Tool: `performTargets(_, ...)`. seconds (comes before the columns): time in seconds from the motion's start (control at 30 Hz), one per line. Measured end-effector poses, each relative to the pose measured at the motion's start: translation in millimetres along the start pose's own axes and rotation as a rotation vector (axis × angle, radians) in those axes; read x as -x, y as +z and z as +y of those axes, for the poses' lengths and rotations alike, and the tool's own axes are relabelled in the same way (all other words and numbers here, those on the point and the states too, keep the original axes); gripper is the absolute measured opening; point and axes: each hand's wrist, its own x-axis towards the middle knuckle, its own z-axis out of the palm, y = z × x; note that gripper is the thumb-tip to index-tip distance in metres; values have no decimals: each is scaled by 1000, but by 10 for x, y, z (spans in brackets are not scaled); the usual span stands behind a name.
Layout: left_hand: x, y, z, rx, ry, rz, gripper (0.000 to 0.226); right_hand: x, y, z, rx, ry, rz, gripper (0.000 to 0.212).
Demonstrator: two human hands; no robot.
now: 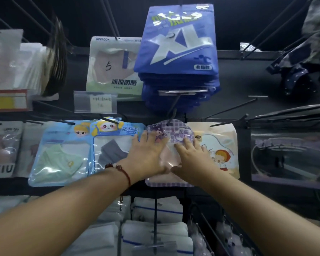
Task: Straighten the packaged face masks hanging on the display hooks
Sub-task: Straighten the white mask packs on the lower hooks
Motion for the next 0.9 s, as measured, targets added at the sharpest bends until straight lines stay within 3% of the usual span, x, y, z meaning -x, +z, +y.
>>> performTargets(0.17,379,76,-149,-80,-121,109,89,-13,147,-64,-39,34,77,89)
performTargets(0.33,704,177,-447,-95,-334,152,91,-44,318,-282,-109,74,91,105)
performTargets(0.57,597,383,-634,-40,-297,155,90,-148,487,-387,-140,133,67,108)
performTargets(0.9,1025,273,-590,57,-204,111,77,233,318,-201,-332,39,-43,100)
